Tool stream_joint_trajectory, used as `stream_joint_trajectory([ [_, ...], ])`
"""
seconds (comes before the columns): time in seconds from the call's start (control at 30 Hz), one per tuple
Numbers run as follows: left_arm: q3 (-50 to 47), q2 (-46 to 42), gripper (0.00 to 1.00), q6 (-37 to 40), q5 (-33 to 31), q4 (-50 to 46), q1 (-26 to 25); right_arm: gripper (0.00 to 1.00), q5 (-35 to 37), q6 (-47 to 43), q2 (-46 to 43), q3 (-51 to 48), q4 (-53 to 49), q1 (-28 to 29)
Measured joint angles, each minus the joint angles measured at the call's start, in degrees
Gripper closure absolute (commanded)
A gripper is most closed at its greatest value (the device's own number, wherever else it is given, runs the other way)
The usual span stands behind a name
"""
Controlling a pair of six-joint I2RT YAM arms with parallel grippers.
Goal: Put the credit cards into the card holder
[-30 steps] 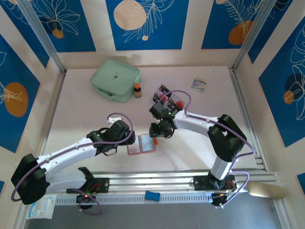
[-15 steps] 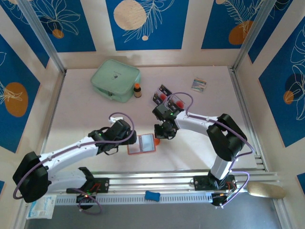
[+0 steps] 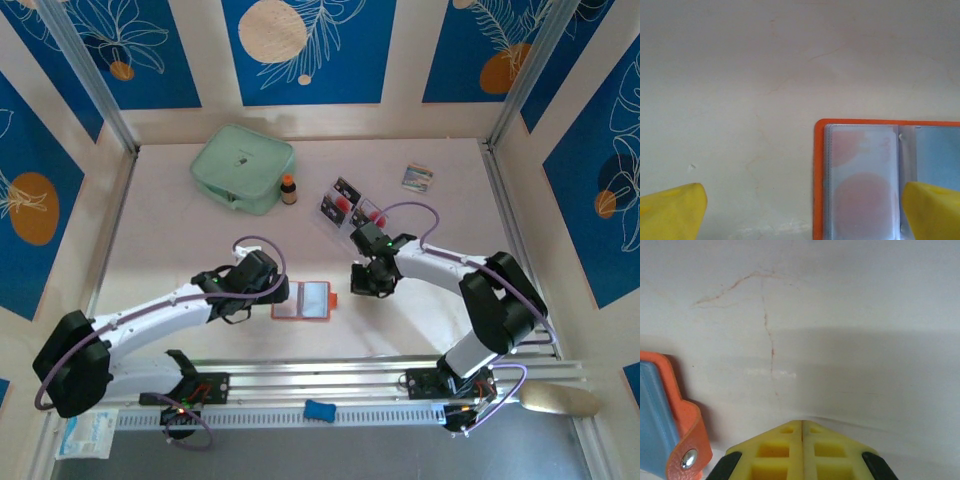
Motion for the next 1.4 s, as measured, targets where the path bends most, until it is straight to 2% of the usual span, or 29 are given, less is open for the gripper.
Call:
stream_joint_trajectory([
  [0.1, 0.28, 1.20, 0.00, 0.04, 0.39, 0.57, 0.02, 0.72, -0.44, 0.26, -3.17, -1.36, -0.55, -0.72],
  [0.2, 0.35, 2.12, 0.00, 0.07, 0.46, 0.87, 0.02, 0.62, -0.37, -1.03, -6.10, -0.24, -1.49, -2.29],
  [0.33, 0.50, 2.49, 0.00, 0.07, 0.44, 0.92, 0.04, 0.57, -0.31, -4.79, -6.84, 5.73, -3.61, -5.27],
  [0.53, 0.55, 3.02, 0.00, 0.07, 0.44, 0.92, 0.09, 0.56, 1.81, -13.22, -4.20, 19.76, -7.41, -9.35],
  [0.77, 0.55, 3.41, 0.00, 0.50, 0.44, 0.94, 0.09, 0.61, 5.77, -21.68, 4.59, 32.79, -11.98, -11.61],
  [1.0, 0.55, 3.85, 0.00, 1.16, 0.44, 0.92, 0.09, 0.69, 9.46, -26.88, 12.11, 39.34, -16.09, -11.72],
  [1.4, 0.52, 4.07, 0.00, 1.53, 0.44, 0.92, 0.15, 0.72, 11.23, -29.75, 18.32, 42.97, -18.43, -11.06],
])
